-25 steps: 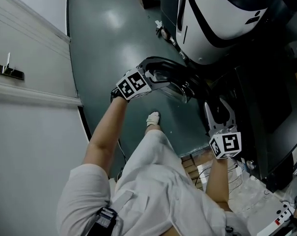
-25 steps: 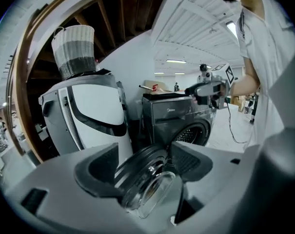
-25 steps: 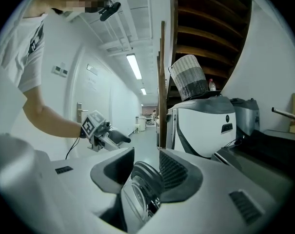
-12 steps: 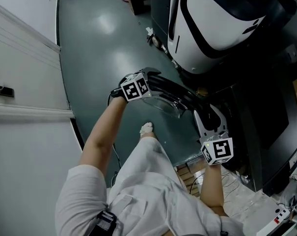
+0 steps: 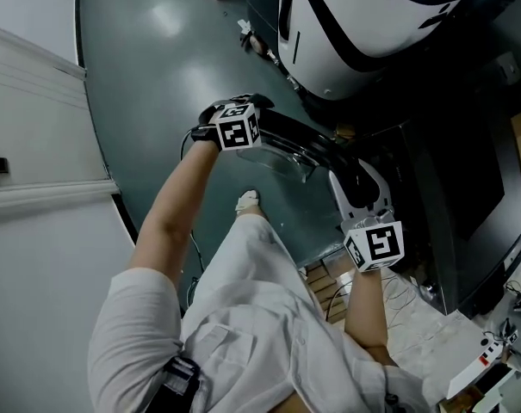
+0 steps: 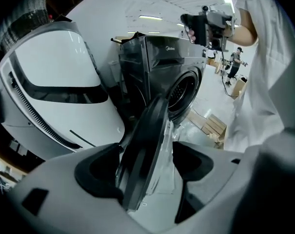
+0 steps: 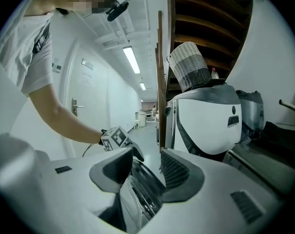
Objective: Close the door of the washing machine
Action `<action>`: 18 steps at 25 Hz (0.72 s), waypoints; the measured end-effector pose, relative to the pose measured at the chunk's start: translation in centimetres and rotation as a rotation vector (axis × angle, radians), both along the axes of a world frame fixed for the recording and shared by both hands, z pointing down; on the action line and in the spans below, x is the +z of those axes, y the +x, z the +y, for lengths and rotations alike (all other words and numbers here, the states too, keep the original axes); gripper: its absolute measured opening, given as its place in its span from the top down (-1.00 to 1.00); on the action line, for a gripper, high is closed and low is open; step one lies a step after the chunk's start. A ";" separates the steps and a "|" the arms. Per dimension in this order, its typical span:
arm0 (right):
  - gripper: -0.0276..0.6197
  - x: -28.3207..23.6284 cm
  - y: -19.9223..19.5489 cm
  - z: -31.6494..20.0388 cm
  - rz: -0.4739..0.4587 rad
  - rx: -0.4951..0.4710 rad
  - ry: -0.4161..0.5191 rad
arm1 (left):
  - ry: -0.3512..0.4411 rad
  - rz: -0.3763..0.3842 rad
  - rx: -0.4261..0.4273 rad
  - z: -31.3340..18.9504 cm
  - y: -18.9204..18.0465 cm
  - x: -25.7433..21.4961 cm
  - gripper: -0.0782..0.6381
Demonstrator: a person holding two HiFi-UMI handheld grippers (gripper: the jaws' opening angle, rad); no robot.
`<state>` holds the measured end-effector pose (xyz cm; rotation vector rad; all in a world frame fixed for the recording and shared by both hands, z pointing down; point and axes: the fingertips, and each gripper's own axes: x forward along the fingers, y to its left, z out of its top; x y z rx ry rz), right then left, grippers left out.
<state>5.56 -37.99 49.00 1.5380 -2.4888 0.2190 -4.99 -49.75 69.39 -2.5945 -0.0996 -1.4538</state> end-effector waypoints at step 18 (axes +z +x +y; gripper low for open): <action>0.31 -0.7 1.0 4.8 -0.014 0.016 -0.001 | 0.058 -0.086 -0.133 3.6 -1.0 1.3 -0.18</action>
